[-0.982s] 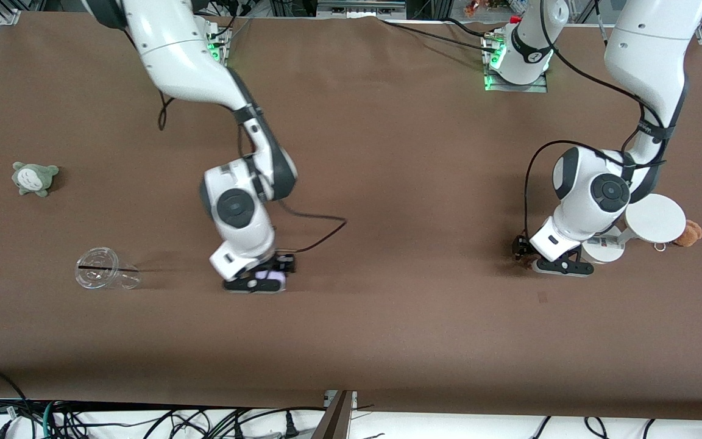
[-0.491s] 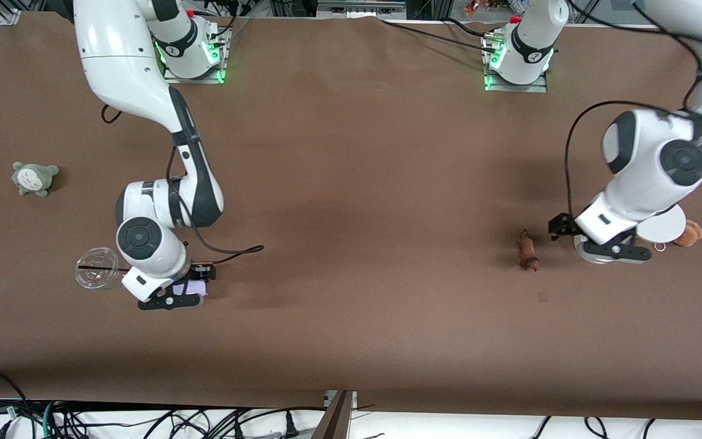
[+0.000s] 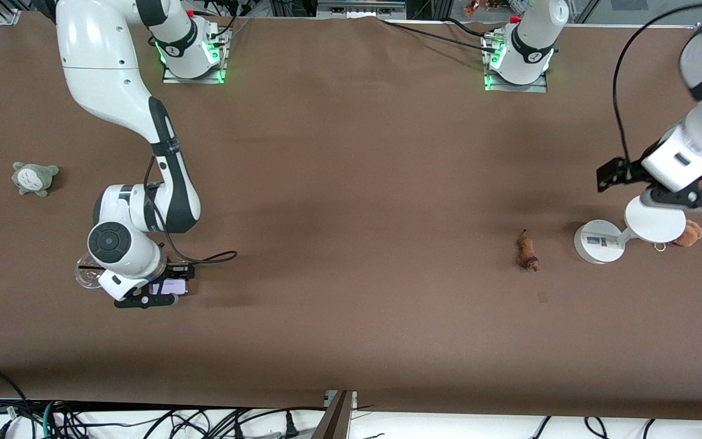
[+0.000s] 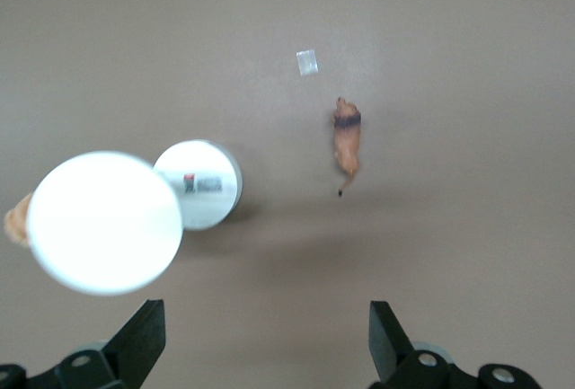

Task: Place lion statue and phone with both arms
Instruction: 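Lower the white phone beside the glass cup and open the right gripper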

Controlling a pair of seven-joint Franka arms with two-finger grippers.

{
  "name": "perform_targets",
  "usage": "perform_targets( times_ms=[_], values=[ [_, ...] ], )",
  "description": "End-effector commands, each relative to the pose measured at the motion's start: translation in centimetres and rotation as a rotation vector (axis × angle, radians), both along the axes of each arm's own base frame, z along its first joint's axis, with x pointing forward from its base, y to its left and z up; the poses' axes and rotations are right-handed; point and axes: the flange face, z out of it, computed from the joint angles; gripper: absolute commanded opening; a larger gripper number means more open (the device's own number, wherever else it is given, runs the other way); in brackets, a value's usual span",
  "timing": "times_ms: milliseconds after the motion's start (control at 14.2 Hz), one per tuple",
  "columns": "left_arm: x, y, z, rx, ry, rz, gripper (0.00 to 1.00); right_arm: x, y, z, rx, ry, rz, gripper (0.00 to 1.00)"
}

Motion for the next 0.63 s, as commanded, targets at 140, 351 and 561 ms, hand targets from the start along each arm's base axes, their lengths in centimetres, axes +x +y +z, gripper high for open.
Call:
perform_targets(
  times_ms=[140,351,561],
  values=[
    [-2.3,0.8,4.6,-0.007,0.025,0.001,1.00,0.0,-1.8,-1.3,0.038,-0.032,-0.001,0.35],
    [-2.4,0.8,4.7,-0.006,0.024,0.007,1.00,-0.1,-1.6,-1.7,0.049,-0.026,-0.007,0.38],
    [-2.5,1.0,4.9,-0.006,0.022,0.004,1.00,0.4,-1.4,-1.0,0.050,-0.039,-0.001,1.00]
  ],
)
